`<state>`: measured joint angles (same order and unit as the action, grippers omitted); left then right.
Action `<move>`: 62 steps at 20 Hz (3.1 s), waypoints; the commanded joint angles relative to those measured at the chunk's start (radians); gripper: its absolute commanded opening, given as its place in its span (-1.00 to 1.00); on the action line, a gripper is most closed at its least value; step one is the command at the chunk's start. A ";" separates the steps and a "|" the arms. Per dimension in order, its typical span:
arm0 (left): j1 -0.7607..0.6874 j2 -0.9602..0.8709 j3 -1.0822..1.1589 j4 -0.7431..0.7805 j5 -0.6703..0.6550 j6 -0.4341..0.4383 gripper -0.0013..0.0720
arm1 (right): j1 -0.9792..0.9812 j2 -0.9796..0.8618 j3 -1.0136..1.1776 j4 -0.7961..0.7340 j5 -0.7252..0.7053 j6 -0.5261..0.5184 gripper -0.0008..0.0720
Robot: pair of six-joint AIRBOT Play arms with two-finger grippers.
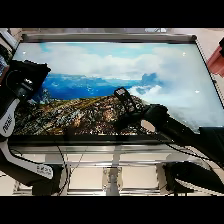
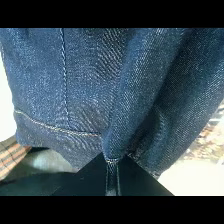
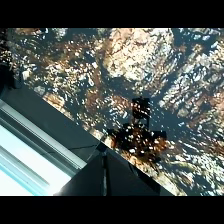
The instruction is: Fold the clothes and pants, and hang the long-sleeved shirts on hangers.
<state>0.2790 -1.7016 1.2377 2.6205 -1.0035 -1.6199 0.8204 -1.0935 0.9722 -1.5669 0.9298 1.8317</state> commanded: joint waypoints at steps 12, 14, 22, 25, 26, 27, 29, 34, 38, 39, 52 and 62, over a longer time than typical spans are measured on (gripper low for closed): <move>-0.388 0.455 0.282 -0.795 -0.359 0.592 -0.91 | 0.000 0.008 0.147 -0.200 0.276 -0.248 -0.33; -0.505 0.489 0.321 -0.801 -0.500 0.592 -0.91 | 0.000 0.040 0.171 -0.250 0.316 -0.286 -0.08; -0.866 0.535 0.325 -0.801 -0.576 0.452 -0.90 | 0.001 0.134 -0.016 0.042 0.062 -0.554 0.39; -0.936 0.535 0.325 -0.800 -0.576 0.374 -0.90 | 0.001 0.099 -0.132 0.055 -0.110 -0.564 0.46; -0.949 0.535 0.325 -0.801 -0.580 0.362 -0.90 | 0.003 0.079 -0.146 0.052 -0.142 -0.568 0.46; -0.961 0.535 0.325 -0.801 -0.594 0.362 -0.90 | 0.003 0.060 -0.148 0.047 -0.173 -0.584 0.46; -0.981 0.536 0.325 -0.800 -0.634 0.338 -0.90 | 0.003 0.023 -0.148 0.048 -0.272 -0.634 0.46; -0.982 0.555 0.325 -0.797 -0.669 0.311 -0.90 | -0.001 -0.105 -0.148 -0.003 -0.417 -0.771 0.61; -0.982 0.579 0.325 -0.797 -0.669 0.311 -0.90 | -0.060 -0.174 -0.143 -0.008 -0.547 -0.771 0.62; -0.982 0.586 0.325 -0.796 -0.669 0.311 -0.90 | -0.072 -0.189 -0.137 -0.007 -0.549 -0.771 0.62; -0.982 0.646 0.328 -0.764 -0.662 0.307 -0.90 | -0.103 -0.402 -0.044 0.034 -0.491 -0.664 0.34; -0.936 0.729 0.332 -0.606 -0.709 0.290 -0.90 | -0.104 -0.232 0.216 -0.116 0.148 -0.612 -0.95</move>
<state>-0.6842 -1.0061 1.5688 1.9682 -1.6905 -1.3209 0.7170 -1.4113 1.0950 -1.6154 0.7769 1.2037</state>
